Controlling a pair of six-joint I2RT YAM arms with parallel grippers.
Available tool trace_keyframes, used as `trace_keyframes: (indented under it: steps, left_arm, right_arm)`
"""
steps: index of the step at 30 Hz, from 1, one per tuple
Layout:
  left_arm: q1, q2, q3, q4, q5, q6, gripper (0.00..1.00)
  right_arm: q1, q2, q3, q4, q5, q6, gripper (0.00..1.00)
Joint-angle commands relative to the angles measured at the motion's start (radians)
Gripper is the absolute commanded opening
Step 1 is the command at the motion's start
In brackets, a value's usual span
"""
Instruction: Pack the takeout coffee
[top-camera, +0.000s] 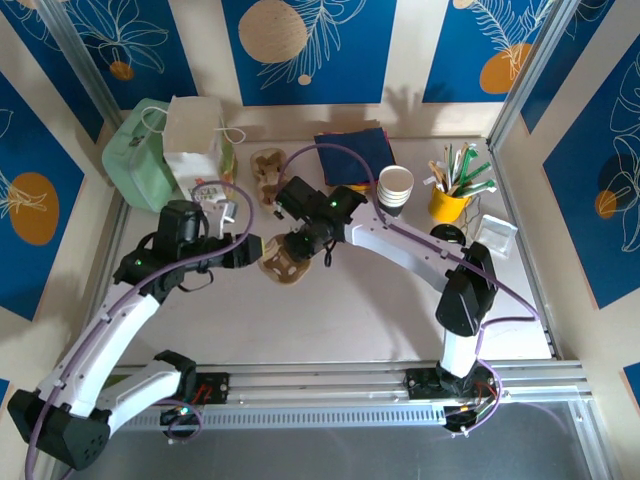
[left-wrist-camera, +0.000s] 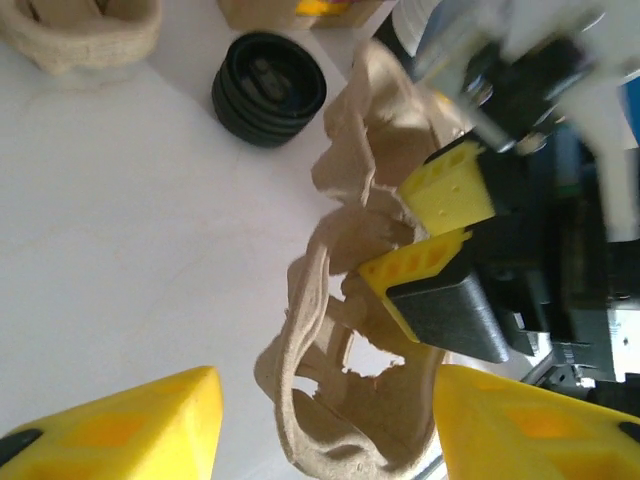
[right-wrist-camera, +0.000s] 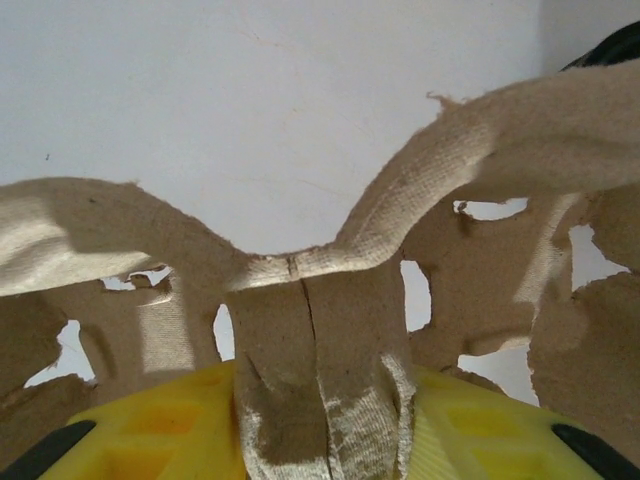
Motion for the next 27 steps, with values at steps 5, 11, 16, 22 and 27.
trace_keyframes:
  steps: [5,11,16,22,27]
  left_arm:
    - [0.121,0.155,0.312,-0.201,-0.243,-0.009,0.71]
    - [0.263,0.332,0.532,-0.223,-0.297,0.009,0.73]
    - [0.350,0.430,0.622,-0.151,-0.358,0.048,0.74]
    - [0.438,0.521,0.662,-0.026,-0.315,0.136,0.74]
    - [0.498,0.600,0.710,0.024,-0.286,0.183,0.68]
  right_arm:
    - [-0.016,-0.093,-0.069,0.008,-0.029,-0.018,0.38]
    - [-0.029,-0.142,-0.131,0.024,-0.045,-0.026,0.38]
    - [-0.039,-0.188,-0.176,0.031,-0.077,-0.046,0.38]
    - [-0.056,-0.229,-0.212,0.035,-0.096,-0.064,0.38]
    - [-0.078,-0.247,-0.229,0.035,-0.123,-0.067,0.38]
